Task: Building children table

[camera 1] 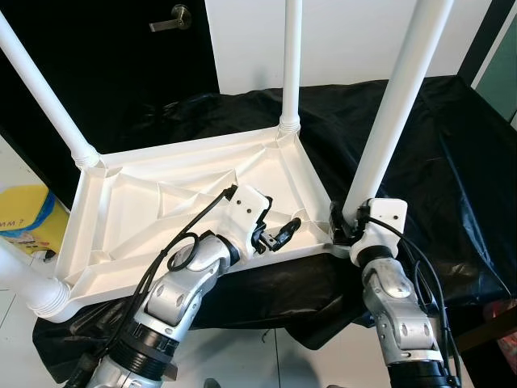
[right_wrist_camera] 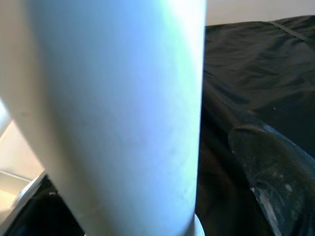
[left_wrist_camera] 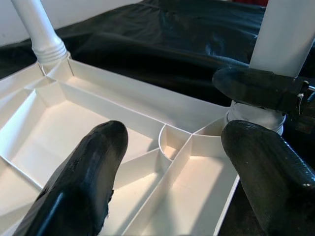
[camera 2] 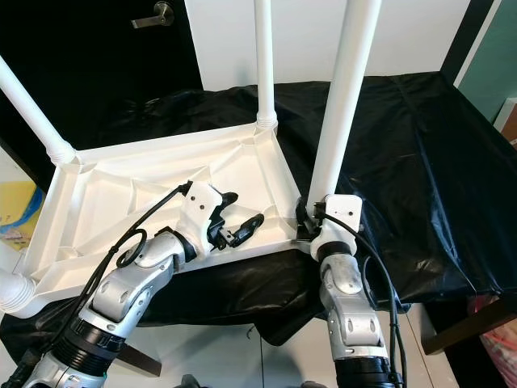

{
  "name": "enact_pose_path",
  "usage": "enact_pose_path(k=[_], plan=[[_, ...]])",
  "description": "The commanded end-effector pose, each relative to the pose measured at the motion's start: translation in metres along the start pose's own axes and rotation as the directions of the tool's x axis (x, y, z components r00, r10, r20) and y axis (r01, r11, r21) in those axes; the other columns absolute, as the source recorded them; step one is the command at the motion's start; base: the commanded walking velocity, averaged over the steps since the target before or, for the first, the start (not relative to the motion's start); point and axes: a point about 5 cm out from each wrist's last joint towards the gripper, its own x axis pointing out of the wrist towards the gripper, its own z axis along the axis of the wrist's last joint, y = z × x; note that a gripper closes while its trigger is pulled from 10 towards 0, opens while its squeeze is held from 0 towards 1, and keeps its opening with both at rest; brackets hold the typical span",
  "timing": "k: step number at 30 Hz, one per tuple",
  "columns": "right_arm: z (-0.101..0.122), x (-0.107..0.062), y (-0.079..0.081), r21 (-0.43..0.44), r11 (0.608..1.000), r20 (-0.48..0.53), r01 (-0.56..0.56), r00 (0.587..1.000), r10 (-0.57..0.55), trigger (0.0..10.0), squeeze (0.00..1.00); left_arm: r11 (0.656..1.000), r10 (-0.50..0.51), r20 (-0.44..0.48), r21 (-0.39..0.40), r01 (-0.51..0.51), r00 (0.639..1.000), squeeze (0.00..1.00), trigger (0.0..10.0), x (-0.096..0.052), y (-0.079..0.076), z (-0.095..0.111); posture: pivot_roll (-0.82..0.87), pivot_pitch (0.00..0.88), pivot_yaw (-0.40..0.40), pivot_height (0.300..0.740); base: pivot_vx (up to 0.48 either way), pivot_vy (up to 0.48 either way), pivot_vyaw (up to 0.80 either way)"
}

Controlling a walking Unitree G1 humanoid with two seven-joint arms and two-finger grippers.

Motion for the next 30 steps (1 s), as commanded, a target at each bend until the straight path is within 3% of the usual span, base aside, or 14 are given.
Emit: enact_pose_path(k=[1,4,5,6,7,9,12,14,17,20,26,30], plan=[[0.007,0.001,-0.001,0.014,0.999,0.038,-0.047,0.998,0.046,10.0,1.00,0.994,-0.104,0.019,0.037,0.103,0.994,0.00,10.0,-0.003,-0.008,0.003,-0.11,0.000,0.026,0.740,0.000,0.000,0.00],[0.011,0.002,-0.003,0.019,0.990,0.056,-0.137,0.989,0.136,10.0,1.00,0.985,-0.170,0.030,0.043,0.169,0.985,0.00,10.0,-0.005,-0.013,0.003,-0.11,0.000,0.023,0.740,0.000,0.000,0.00],[0.012,0.003,-0.004,0.020,0.987,0.060,-0.158,0.986,0.156,10.0,0.74,0.982,-0.186,0.032,0.042,0.185,0.982,0.00,10.0,-0.006,-0.015,0.003,-0.11,0.000,0.023,0.740,0.000,0.000,0.00],[0.013,0.003,-0.004,0.017,0.982,0.063,-0.190,0.980,0.189,10.0,0.74,0.979,-0.203,0.038,0.041,0.202,0.978,0.00,10.0,-0.007,-0.016,0.003,-0.11,0.000,0.025,0.740,0.000,0.000,0.00],[0.015,0.004,-0.005,0.004,0.969,0.069,-0.246,0.967,0.245,10.0,0.00,0.973,-0.232,0.038,0.026,0.231,0.972,0.00,10.0,-0.008,-0.017,0.002,-0.11,0.000,0.026,0.740,0.000,0.000,0.00],[0.018,0.006,-0.009,-0.021,0.945,0.076,-0.327,0.942,0.328,10.0,0.00,0.958,-0.288,0.039,0.001,0.288,0.957,0.00,10.0,-0.011,-0.018,0.002,-0.11,0.000,0.026,0.740,0.000,0.000,0.00],[0.019,0.007,-0.012,-0.030,0.937,0.077,-0.349,0.934,0.350,10.0,0.00,0.951,-0.310,0.039,-0.007,0.310,0.950,0.00,10.0,-0.012,-0.019,0.001,-0.11,0.000,0.026,0.740,0.000,0.000,0.00],[0.022,0.008,-0.016,-0.069,0.888,0.066,-0.455,0.886,0.459,10.0,0.00,0.933,-0.357,0.040,-0.028,0.358,0.933,0.00,10.0,-0.014,-0.021,0.001,-0.11,0.000,0.034,0.740,0.000,0.000,0.00],[0.023,0.008,-0.018,-0.088,0.857,0.054,-0.507,0.857,0.512,10.0,0.00,0.926,-0.376,0.040,-0.035,0.377,0.926,0.00,10.0,-0.015,-0.022,0.002,-0.11,0.000,0.034,0.740,0.000,0.000,0.00],[0.021,0.009,-0.019,-0.122,0.781,-0.002,-0.612,0.787,0.616,10.0,0.00,0.907,-0.416,0.033,-0.054,0.417,0.909,0.00,10.0,-0.016,-0.027,0.001,-0.11,0.000,0.042,0.740,0.000,0.000,0.00],[0.017,0.019,-0.022,-0.147,0.702,-0.076,-0.697,0.715,0.695,10.0,0.00,0.894,-0.441,0.032,-0.070,0.442,0.897,0.00,10.0,-0.015,-0.031,0.003,-0.11,0.014,0.047,0.740,0.000,0.000,0.00],[0.016,0.024,-0.021,-0.141,0.687,-0.088,-0.713,0.700,0.709,10.0,0.00,0.890,-0.448,0.025,-0.082,0.448,0.894,0.00,10.0,-0.015,-0.032,0.002,-0.11,0.016,0.050,0.740,0.000,0.000,0.00]])
